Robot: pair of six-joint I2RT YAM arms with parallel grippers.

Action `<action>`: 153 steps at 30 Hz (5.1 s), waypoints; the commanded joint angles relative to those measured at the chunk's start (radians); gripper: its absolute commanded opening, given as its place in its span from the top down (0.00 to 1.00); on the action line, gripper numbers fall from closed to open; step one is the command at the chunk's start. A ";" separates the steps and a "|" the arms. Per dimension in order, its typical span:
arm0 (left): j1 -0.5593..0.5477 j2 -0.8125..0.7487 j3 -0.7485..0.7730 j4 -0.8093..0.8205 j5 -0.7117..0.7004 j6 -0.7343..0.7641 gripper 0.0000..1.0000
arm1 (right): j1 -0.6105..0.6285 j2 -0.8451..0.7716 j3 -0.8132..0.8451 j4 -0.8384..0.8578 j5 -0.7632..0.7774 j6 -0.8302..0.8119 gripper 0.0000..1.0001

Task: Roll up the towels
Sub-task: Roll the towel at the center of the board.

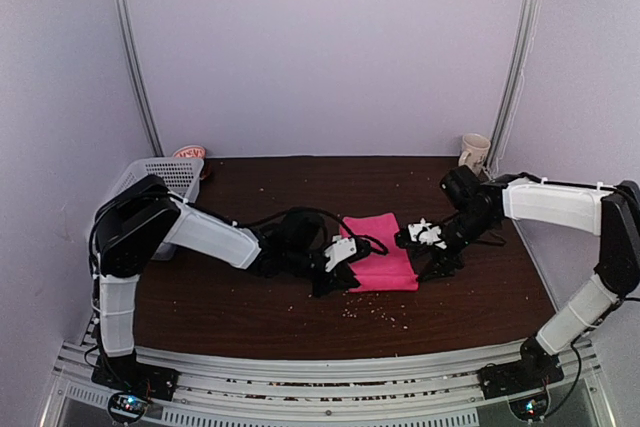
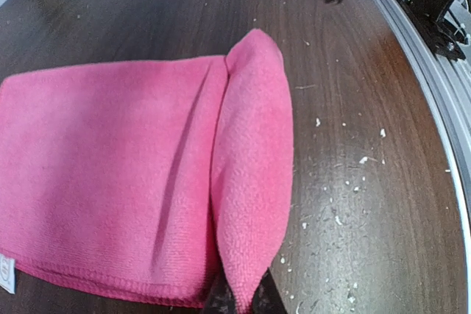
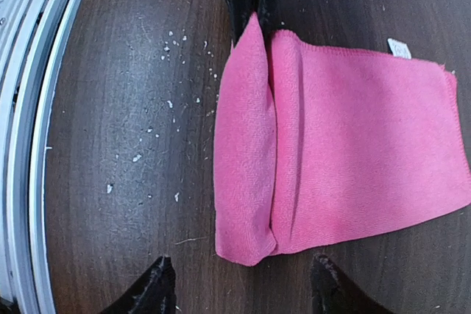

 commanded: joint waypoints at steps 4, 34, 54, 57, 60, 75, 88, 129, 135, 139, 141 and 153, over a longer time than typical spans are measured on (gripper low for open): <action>0.035 0.060 0.023 -0.005 0.047 -0.175 1.00 | 0.028 -0.170 -0.173 0.243 0.008 -0.091 0.33; 0.083 0.147 0.099 -0.027 0.127 -0.332 1.00 | 0.248 -0.037 -0.308 0.567 0.261 -0.020 0.39; 0.094 0.140 0.091 -0.030 0.109 -0.331 0.88 | 0.249 0.026 -0.280 0.615 0.346 0.043 0.41; 0.098 0.129 0.085 -0.026 0.104 -0.333 0.83 | 0.249 0.029 -0.277 0.625 0.355 0.052 0.41; 0.101 0.113 0.074 -0.020 0.097 -0.332 0.78 | 0.249 0.035 -0.275 0.638 0.370 0.065 0.42; 0.106 -0.021 0.010 -0.005 0.055 -0.287 0.50 | 0.245 0.091 -0.223 0.633 0.412 0.100 0.48; 0.106 -0.128 -0.112 0.049 0.041 -0.246 0.46 | 0.234 0.169 -0.130 0.590 0.440 0.164 0.66; -0.134 -0.147 -0.342 0.490 -0.390 0.444 0.36 | 0.148 0.442 0.289 -0.172 -0.028 0.117 0.95; -0.148 -0.104 -0.303 0.474 -0.422 0.499 0.37 | 0.139 0.467 0.324 -0.220 -0.051 0.096 0.95; -0.161 -0.075 -0.287 0.468 -0.440 0.536 0.40 | 0.135 0.483 0.344 -0.253 -0.060 0.085 0.96; -0.169 -0.060 -0.280 0.463 -0.459 0.551 0.43 | 0.132 0.489 0.356 -0.266 -0.064 0.082 0.96; -0.179 -0.038 -0.258 0.444 -0.482 0.556 0.84 | 0.126 0.502 0.376 -0.287 -0.065 0.075 0.95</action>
